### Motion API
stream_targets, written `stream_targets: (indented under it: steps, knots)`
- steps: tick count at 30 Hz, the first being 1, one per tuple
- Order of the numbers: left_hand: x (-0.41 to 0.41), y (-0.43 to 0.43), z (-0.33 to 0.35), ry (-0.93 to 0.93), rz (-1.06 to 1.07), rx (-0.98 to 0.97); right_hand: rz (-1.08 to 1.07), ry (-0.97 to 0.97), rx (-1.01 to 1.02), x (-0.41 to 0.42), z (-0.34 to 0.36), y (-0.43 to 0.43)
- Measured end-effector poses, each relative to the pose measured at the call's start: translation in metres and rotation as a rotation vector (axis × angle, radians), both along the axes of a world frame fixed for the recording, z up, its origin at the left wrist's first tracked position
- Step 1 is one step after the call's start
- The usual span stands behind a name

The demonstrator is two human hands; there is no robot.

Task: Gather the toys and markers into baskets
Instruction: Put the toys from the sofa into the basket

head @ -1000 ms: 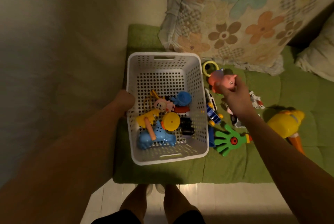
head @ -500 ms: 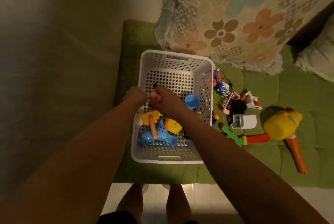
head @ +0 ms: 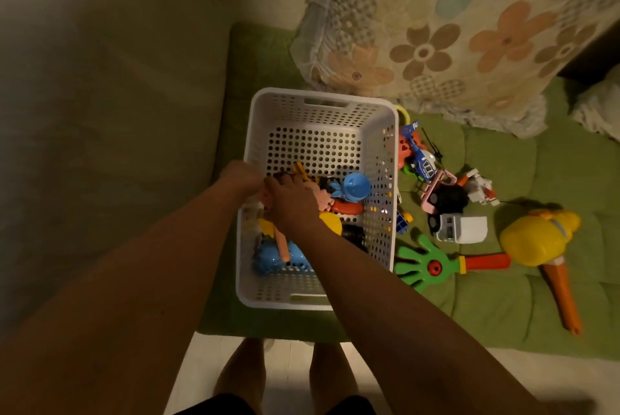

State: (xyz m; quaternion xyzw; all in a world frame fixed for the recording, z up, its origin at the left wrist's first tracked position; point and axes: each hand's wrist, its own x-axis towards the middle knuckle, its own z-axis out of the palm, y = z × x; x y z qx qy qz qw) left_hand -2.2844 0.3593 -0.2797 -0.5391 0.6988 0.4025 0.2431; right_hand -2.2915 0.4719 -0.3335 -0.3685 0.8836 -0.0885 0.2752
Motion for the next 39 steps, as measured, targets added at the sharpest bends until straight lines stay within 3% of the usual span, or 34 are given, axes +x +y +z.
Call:
stream_targets:
  steps: [5,10,12,14,19,25,35,39]
  knots:
    - [0.012,-0.01,-0.006,-0.037,0.017,0.035,-0.108,0.12,-0.285,-0.032,0.045,0.007]
    - [0.014,-0.008,-0.004,-0.034,0.03,0.073,-0.466,0.256,-0.546,-0.089,0.074,0.054]
    - [0.014,-0.007,-0.001,-0.028,0.044,0.078,-0.62,0.264,-0.477,-0.109,0.063,0.084]
    - [0.015,-0.009,-0.005,-0.031,0.049,0.085,-0.686,0.22,-0.279,-0.119,0.046,0.115]
    - [0.013,-0.006,-0.007,-0.023,0.025,0.055,-0.527,0.051,0.193,-0.1,0.008,0.17]
    - [0.015,0.0,-0.011,-0.039,0.007,0.002,-0.444,-0.064,0.374,-0.061,-0.014,0.177]
    - [0.017,0.004,-0.012,-0.03,0.047,-0.012,-0.436,0.027,0.321,-0.067,-0.032,0.184]
    - [0.016,0.004,-0.012,-0.044,0.037,-0.037,-0.581,0.042,0.126,-0.073,-0.027,0.189]
